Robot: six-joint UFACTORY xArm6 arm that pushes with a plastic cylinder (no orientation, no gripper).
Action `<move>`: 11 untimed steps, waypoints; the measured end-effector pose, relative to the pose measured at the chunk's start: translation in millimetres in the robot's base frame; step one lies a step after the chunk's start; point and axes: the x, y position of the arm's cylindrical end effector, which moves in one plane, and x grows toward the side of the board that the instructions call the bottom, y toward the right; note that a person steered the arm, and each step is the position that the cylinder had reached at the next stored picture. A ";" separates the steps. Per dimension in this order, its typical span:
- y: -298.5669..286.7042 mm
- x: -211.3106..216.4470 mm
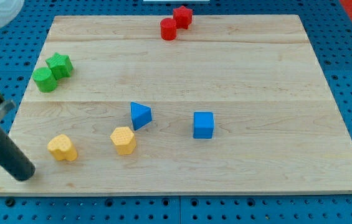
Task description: Place yellow blocks in a diagonal line
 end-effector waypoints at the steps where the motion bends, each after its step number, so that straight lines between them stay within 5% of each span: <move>1: 21.5 -26.4; 2: 15.1 -31.6; 4: 137.7 -51.2; 7: 221.5 -58.7; 10: 218.1 -157.6; 11: 163.9 -145.5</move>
